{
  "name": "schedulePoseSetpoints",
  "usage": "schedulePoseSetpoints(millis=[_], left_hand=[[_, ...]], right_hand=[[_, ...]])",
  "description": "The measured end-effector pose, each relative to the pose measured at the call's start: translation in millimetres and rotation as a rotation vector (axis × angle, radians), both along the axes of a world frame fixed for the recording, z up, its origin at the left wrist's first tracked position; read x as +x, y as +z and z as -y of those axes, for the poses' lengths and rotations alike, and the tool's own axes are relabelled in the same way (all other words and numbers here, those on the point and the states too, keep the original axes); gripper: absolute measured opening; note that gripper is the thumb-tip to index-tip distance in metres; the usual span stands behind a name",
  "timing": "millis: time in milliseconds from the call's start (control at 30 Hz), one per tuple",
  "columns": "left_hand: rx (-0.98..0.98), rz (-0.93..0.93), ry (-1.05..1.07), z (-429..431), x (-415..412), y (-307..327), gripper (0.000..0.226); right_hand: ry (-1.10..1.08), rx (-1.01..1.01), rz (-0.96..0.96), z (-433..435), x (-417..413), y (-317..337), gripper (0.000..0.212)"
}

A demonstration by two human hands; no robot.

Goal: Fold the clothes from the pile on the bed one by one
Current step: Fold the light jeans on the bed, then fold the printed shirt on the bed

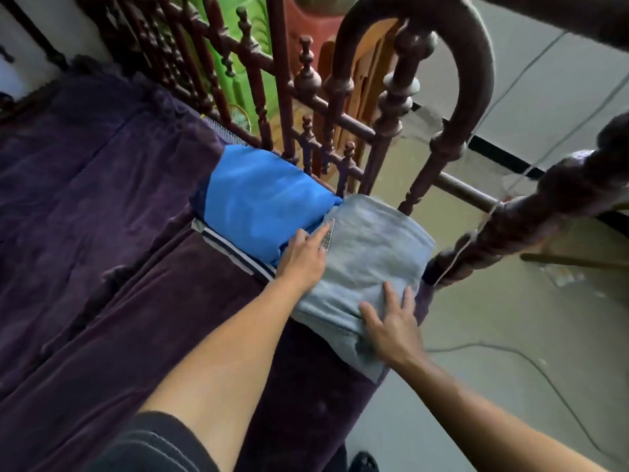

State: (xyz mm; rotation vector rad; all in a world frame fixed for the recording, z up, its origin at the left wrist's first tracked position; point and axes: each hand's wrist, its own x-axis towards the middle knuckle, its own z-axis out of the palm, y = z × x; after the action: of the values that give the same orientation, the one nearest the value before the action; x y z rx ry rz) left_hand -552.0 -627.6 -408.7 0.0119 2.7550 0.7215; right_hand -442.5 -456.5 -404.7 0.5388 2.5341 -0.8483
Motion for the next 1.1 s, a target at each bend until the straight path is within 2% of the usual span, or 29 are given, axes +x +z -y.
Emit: schedulePoseSetpoints(millis=[67, 100, 133, 200, 267, 333, 433, 600, 867, 967, 1100], left_hand=[[-0.194, -0.084, -0.084, 1, -19, -18, 0.050], [-0.270, -0.113, -0.112, 2, -22, -26, 0.050], [-0.313, -0.115, -0.134, 3, -22, -34, 0.051], [-0.354, -0.074, -0.182, 4, -16, -52, 0.055], [-0.378, -0.029, -0.211, 5, -10, -72, 0.058], [-0.392, -0.022, -0.206, 5, -9, -90, 0.058], [-0.389, -0.099, -0.200, -3, -7, -116, 0.058], [-0.377, -0.201, -0.187, -9, -7, -146, 0.061], [-0.463, 0.055, -0.258, -6, 16, -80, 0.055], [-0.381, 0.121, -0.136, -6, 66, -45, 0.034], [-0.247, 0.232, 0.144, -18, 153, -1, 0.033]], right_hand=[[0.109, 0.139, 0.101, 1, -14, -18, 0.072], [0.185, 0.266, 0.071, 0, -20, -25, 0.072], [0.256, 0.377, -0.022, -1, -27, -30, 0.070], [0.369, 0.477, -0.219, -5, -45, -39, 0.068], [0.473, 0.525, -0.251, -12, -69, -53, 0.071], [0.518, 0.545, -0.148, -22, -92, -71, 0.074], [0.556, 0.593, -0.050, -35, -103, -103, 0.075], [0.547, 0.573, -0.042, -40, -108, -130, 0.077], [0.659, 0.516, 0.141, -38, -113, -84, 0.074], [0.768, 0.510, 0.128, -45, -98, -52, 0.067], [0.885, 0.468, 0.070, -60, -48, -27, 0.041]])
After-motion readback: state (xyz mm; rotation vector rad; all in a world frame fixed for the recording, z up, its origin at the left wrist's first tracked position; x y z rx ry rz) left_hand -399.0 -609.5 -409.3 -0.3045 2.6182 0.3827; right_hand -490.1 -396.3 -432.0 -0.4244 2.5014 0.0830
